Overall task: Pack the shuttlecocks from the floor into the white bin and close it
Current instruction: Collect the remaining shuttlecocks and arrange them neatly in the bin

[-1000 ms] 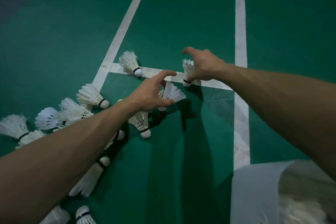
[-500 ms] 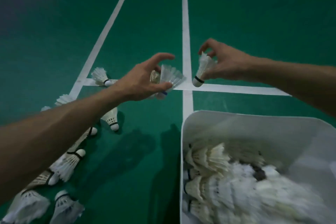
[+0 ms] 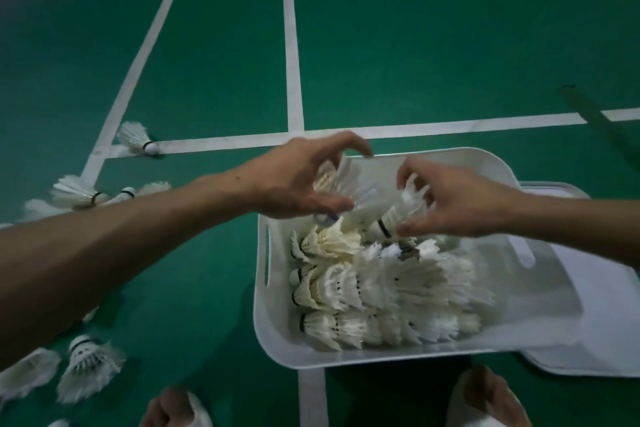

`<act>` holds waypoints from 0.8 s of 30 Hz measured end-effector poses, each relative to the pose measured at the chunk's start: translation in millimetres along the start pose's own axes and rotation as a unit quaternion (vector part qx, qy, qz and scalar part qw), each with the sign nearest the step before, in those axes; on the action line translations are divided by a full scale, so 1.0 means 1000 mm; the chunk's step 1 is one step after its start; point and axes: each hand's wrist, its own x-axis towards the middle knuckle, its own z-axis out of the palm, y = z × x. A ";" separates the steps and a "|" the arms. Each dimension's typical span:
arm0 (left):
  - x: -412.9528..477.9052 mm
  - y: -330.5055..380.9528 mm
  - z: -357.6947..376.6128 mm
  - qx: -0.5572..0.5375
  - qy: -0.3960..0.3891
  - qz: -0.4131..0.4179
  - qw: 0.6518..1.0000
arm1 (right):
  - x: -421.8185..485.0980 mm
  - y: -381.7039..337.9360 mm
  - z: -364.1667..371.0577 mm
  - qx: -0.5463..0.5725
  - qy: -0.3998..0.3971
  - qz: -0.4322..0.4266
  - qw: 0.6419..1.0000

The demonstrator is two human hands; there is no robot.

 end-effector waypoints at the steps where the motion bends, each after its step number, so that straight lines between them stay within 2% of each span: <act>1: 0.000 -0.003 0.008 0.027 -0.018 -0.007 0.999 | 0.002 0.003 0.010 -0.011 0.001 0.000 1.000; 11: 0.002 -0.029 0.037 0.114 0.033 -0.092 0.989 | 0.045 -0.004 0.064 0.005 0.064 0.010 0.998; 18: 0.005 -0.030 0.037 0.114 0.045 -0.113 0.986 | 0.040 0.009 0.070 0.103 -0.030 -0.002 0.994; 24: 0.004 -0.030 0.034 0.106 0.032 -0.103 0.988 | 0.047 0.012 0.082 0.122 -0.033 0.011 0.992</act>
